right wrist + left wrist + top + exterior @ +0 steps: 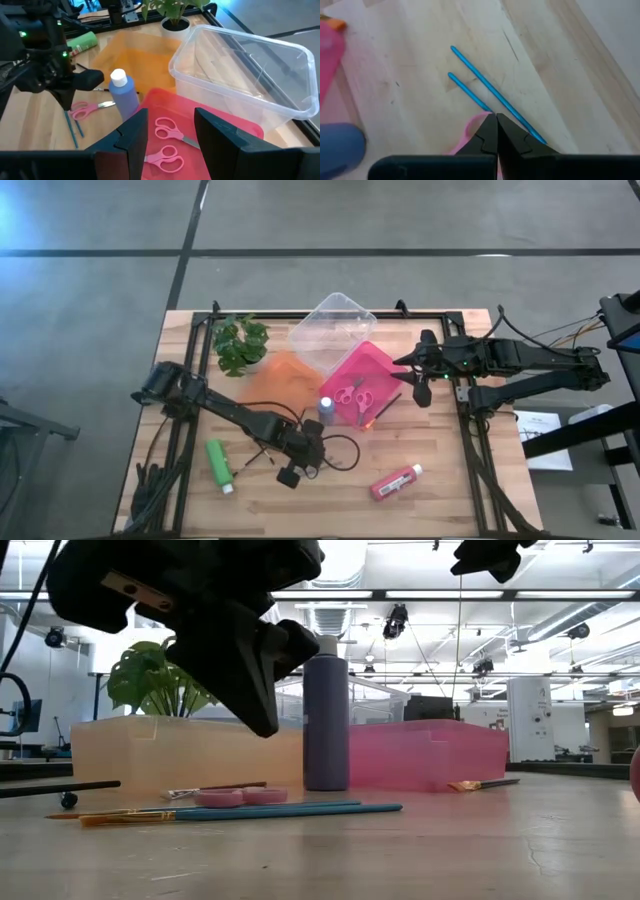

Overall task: Pick & Place Paint Supplies
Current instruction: Put the pink scissors into the pink bin

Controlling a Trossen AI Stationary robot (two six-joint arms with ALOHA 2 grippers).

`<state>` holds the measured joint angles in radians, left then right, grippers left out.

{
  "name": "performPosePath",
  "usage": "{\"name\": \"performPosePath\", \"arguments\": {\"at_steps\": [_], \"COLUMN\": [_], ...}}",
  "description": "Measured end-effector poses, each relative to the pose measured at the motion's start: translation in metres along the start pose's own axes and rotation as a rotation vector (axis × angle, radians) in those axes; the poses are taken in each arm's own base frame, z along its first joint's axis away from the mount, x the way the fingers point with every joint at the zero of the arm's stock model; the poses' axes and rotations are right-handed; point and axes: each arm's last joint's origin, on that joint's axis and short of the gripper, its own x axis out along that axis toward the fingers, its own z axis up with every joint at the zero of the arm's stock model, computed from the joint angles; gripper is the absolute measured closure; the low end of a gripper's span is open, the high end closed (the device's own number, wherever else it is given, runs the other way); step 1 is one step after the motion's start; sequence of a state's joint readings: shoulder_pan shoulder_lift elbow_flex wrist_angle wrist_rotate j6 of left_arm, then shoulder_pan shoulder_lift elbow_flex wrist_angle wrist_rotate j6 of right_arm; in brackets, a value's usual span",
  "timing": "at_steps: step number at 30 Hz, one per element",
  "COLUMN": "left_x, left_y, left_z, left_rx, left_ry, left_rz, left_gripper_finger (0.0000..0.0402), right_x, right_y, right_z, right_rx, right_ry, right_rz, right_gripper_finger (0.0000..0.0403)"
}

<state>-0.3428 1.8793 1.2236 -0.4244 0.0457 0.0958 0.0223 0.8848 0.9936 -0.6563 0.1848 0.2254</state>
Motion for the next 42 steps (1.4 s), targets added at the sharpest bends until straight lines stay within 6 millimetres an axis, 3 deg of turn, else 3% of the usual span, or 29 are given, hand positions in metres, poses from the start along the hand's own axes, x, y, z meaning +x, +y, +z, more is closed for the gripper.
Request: {"name": "performPosePath", "arguments": {"at_steps": [12,24,42], "left_x": [0.001,0.009,0.018], "left_y": [-0.018,-0.020,-0.020], "left_z": [-0.008,-0.024,-0.024], "left_rx": [0.121,0.170,0.264], "left_ry": [0.077,0.121,0.101], "left_rz": [-0.067,-0.041,-0.050], "left_gripper_finger": [0.0310,0.0305,0.0305], "right_x": [0.006,0.010,0.010], "right_y": [0.003,0.006,0.006], "right_z": [-0.010,-0.016,-0.016], "right_rx": [0.020,0.032,0.033], "right_ry": [0.035,0.051,0.043], "right_rz": [0.011,0.023,0.022], "right_gripper_finger": [0.0245,0.0245,0.0245]}}
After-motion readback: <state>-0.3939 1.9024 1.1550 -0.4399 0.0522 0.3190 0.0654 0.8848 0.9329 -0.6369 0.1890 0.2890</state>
